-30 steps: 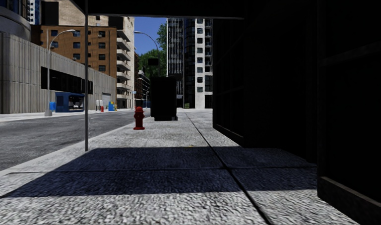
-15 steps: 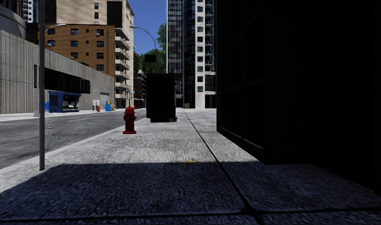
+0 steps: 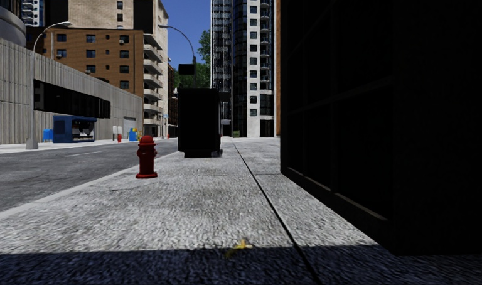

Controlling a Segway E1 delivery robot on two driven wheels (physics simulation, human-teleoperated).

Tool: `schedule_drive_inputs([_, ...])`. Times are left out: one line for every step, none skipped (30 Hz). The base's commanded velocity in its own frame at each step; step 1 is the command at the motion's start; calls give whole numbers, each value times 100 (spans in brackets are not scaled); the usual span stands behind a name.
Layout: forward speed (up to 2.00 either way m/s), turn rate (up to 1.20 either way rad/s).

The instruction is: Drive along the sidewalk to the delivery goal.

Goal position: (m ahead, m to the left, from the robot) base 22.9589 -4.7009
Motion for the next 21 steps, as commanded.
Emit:
schedule_drive_inputs([200,0])
schedule_drive_inputs([200,0])
schedule_drive_inputs([200,0])
schedule_drive_inputs([200,0])
schedule_drive_inputs([200,0])
schedule_drive_inputs([200,0])
schedule_drive_inputs([200,0])
schedule_drive_inputs([200,0])
schedule_drive_inputs([200,0])
schedule_drive_inputs([200,0])
schedule_drive_inputs([200,0])
schedule_drive_inputs([200,0])
schedule_drive_inputs([200,0])
schedule_drive_inputs([200,0])
schedule_drive_inputs([200,0])
schedule_drive_inputs([200,0])
schedule_drive_inputs([200,0])
schedule_drive_inputs([200,0])
schedule_drive_inputs([200,0])
schedule_drive_inputs([200,0])
schedule_drive_inputs([200,0])
